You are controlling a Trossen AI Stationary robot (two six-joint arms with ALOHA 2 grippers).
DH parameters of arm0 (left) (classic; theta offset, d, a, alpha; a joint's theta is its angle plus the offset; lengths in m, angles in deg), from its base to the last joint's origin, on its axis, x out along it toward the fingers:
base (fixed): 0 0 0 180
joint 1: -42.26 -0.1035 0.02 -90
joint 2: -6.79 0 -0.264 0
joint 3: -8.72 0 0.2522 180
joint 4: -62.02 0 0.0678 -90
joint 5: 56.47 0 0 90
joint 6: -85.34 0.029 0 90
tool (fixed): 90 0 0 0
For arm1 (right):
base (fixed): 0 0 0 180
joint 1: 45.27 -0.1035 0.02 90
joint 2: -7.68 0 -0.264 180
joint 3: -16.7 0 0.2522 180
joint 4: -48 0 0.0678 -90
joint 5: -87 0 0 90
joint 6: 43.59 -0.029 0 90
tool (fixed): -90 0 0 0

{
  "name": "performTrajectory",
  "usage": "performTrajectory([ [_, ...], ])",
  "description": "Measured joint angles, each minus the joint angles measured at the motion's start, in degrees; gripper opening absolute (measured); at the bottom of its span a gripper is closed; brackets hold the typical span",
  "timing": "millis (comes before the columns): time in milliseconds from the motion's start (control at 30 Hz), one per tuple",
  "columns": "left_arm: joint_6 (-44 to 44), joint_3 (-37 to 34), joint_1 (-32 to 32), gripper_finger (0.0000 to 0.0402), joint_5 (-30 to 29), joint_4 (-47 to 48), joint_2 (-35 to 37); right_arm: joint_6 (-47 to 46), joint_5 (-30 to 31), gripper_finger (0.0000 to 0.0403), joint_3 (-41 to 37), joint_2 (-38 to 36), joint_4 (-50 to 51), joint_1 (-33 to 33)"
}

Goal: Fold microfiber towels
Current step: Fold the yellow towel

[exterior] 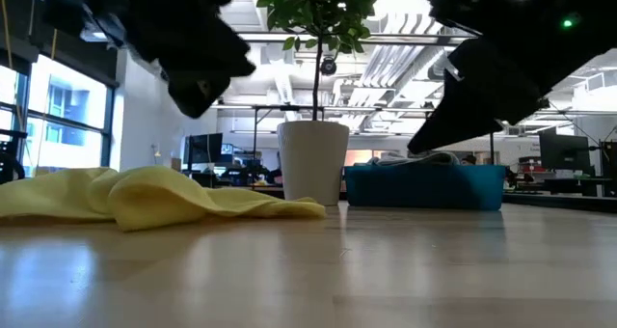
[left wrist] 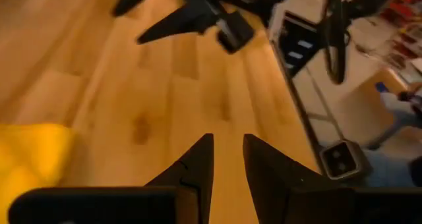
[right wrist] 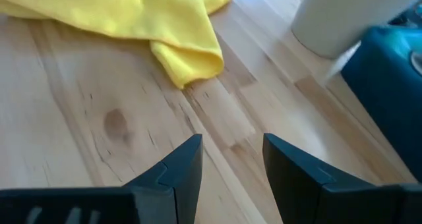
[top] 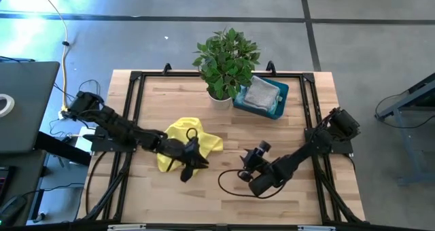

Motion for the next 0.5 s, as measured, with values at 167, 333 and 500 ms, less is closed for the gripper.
performTrajectory([
  [167, 3.24, 0.27, 5.13, 0.0074, -1.97, 2.56, 0.08, 2.63, 1.5, 0.0153, -0.64, 0.0, -5.46, 2.25],
  [333, -0.35, 0.28, 10.71, 0.0074, -9.94, 9.36, -0.7, 1.94, -0.16, 0.0153, -0.85, 0.01, -7.35, 4.31],
  [500, -3.49, 0.32, 16.48, 0.0074, -24.59, 14.99, -0.66, 3.51, -0.25, 0.0153, -0.85, 0.02, -9.17, 4.85],
])
